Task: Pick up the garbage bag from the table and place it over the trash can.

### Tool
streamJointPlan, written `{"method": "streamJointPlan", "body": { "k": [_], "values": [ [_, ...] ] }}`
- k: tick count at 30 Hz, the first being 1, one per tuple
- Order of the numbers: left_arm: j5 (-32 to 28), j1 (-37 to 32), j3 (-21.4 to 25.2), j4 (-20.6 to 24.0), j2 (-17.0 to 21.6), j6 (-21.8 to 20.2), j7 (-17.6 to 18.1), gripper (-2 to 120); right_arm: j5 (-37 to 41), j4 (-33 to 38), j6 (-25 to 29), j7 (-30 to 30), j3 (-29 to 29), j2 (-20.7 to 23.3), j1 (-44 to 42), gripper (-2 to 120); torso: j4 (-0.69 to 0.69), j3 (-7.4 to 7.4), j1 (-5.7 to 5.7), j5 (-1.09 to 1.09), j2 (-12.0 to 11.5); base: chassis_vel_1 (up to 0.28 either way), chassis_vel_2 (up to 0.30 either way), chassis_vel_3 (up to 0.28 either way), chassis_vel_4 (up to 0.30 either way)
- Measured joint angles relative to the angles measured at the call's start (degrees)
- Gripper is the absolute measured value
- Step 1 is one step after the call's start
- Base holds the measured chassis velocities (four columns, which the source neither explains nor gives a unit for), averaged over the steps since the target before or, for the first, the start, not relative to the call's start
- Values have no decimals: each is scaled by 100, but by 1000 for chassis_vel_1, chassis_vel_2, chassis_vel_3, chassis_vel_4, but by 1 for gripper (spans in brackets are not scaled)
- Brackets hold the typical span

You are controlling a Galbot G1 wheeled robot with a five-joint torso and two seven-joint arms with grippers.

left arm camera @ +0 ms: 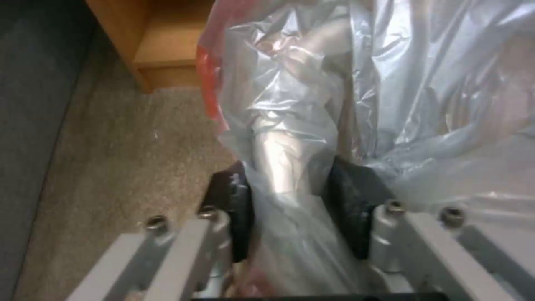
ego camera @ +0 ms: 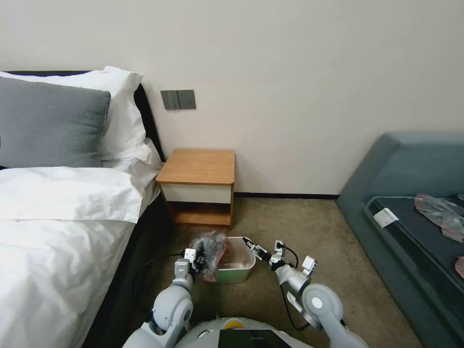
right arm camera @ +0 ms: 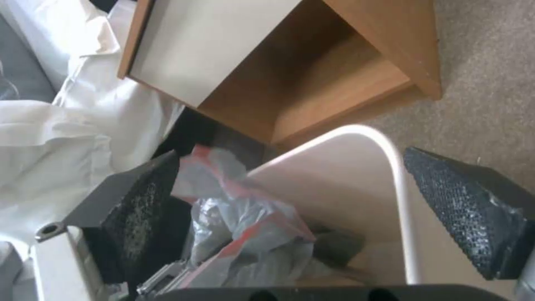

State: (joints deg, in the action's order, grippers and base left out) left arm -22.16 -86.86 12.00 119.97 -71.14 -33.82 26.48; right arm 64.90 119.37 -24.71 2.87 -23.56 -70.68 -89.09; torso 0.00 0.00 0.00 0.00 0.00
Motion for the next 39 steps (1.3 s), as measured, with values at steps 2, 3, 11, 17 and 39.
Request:
{"method": "streamJointPlan", "body": {
  "k": [2,3,11,17,39],
  "values": [
    [1,6,0,-31,-5,43,2,27,-12,-5,3,2,9,-4,-1,100,0,0,0,1,0,0,0,0,0],
    [2,10,2,-58,-11,84,5,24,-20,-8,5,3,17,-8,-1,100,0,0,0,1,0,0,0,0,0],
    [-77,-27,-58,-101,-46,537,89,9,-76,50,13,5,80,-37,98,100,0,0,0,-1,0,0,0,0,0],
    [-50,-133,-76,-140,-16,1473,-110,6,-141,230,-14,-97,311,-84,296,100,1,1,0,-1,0,0,0,0,0],
    [227,-285,-112,120,68,2513,-580,5,-2947,-88,889,243,1140,-280,521,100,-1,0,0,0,0,0,0,0,0]
  ]
}}
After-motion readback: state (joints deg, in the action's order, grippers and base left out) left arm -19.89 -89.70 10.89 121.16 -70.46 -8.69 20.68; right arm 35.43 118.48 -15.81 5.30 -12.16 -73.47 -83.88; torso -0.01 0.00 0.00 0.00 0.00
